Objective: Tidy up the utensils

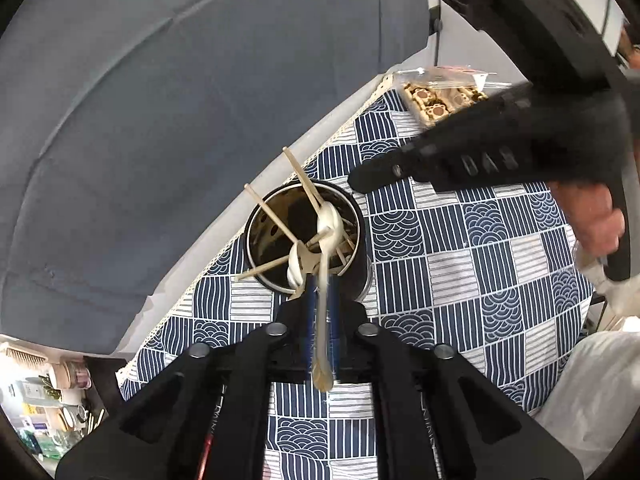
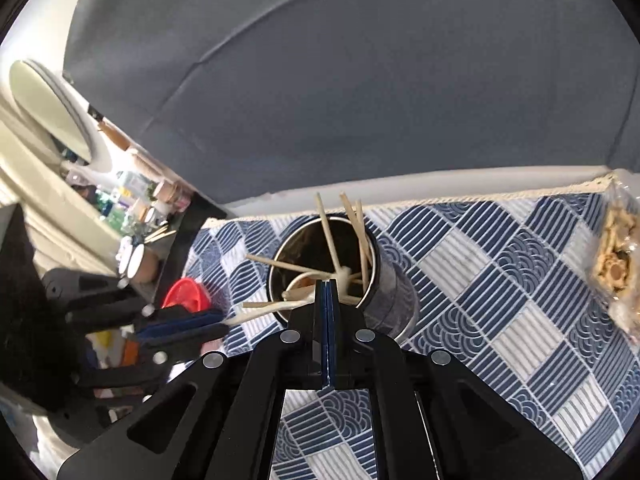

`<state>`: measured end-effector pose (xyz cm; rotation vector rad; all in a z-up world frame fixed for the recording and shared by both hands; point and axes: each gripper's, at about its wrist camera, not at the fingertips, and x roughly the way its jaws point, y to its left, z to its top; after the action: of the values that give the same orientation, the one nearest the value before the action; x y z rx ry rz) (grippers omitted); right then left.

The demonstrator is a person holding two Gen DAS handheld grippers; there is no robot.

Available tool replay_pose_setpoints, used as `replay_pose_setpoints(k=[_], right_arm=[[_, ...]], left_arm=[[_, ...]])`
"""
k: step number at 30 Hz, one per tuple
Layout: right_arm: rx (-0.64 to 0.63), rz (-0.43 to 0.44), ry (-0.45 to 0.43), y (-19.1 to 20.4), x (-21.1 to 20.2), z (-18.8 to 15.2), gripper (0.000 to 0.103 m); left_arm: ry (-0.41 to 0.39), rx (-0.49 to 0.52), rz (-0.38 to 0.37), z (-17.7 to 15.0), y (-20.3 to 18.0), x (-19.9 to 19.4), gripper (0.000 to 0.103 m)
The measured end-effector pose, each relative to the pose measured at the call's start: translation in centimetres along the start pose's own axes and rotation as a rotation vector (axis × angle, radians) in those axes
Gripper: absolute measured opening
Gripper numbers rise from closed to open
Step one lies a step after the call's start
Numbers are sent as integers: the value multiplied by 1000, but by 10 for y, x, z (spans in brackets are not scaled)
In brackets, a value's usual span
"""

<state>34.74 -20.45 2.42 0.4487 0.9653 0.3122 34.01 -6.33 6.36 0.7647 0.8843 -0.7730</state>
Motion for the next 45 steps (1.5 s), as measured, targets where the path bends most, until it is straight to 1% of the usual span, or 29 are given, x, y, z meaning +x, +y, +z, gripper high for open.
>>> replay_pose_setpoints(k=[1, 2, 3, 5, 6, 7, 8, 9, 11, 12, 13, 17, 19, 21, 26, 28, 30, 33, 36, 40, 42, 44, 45], right_arm=[[1, -2, -4, -4, -2, 1, 5], [2, -5, -6, -8, -4, 1, 9], [2, -11, -9, -11, -6, 2, 13], [-27, -41, -25, -17, -14, 1, 54], [-51, -60, -32, -19, -18, 0, 61], [-76, -69, -24, -20, -20, -1, 62], [-92, -67, -19, -22, -21, -2, 69], [-111, -71, -20, -23, -24, -4, 78], [-165, -104, -40, -22, -29, -9, 86], [-184, -109, -43, -21, -30, -10, 86], [-209, -111, -42, -20, -31, -13, 87], [-278, -141, -62, -13, -36, -25, 88], [-306, -151, -69, -9, -38, -32, 88], [-330, -153, -77, -2, -43, -42, 88], [-341, -192, -99, 11, -56, -71, 89], [-342, -222, -118, 16, -62, -84, 89], [-337, -245, -131, 21, -68, -100, 89], [-304, -260, -142, 25, -75, -122, 90], [-278, -264, -140, 28, -80, -147, 90], [-234, -297, -152, 31, -83, -183, 91], [-214, -309, -153, 32, -83, -199, 91], [-197, -327, -163, 32, -84, -214, 91], [-191, -355, -184, 33, -86, -223, 92]], left_arm=[[-22, -12, 12, 5, 1, -3, 59], [-44, -26, 9, 8, 1, -8, 83], [-78, -60, -7, 10, 4, -13, 86], [-118, -114, -13, 9, 8, -20, 89], [-138, -147, 7, 7, 10, -23, 92], [-154, -180, 33, 4, 11, -25, 98], [-168, -210, 51, 0, 12, -27, 97], [-181, -234, 64, -3, 12, -28, 97], [-204, -294, 98, -10, 13, -31, 97], [-215, -340, 126, -16, 14, -32, 97], [-219, -378, 139, -21, 14, -32, 97], [-238, -518, 158, -41, 17, -32, 97], [-250, -563, 167, -51, 15, -33, 97], [-270, -586, 180, -62, 8, -36, 97], [-297, -624, 186, -93, -17, -41, 97], [-298, -630, 161, -104, -24, -41, 97], [-295, -629, 162, -116, -33, -42, 97], [-273, -615, 177, -133, -44, -42, 97], [-257, -639, 175, -153, -52, -44, 97], [-232, -653, 185, -179, -68, -44, 97], [-214, -650, 171, -190, -76, -42, 97], [-198, -635, 185, -199, -85, -42, 97], [-201, -617, 196, -205, -92, -44, 97]])
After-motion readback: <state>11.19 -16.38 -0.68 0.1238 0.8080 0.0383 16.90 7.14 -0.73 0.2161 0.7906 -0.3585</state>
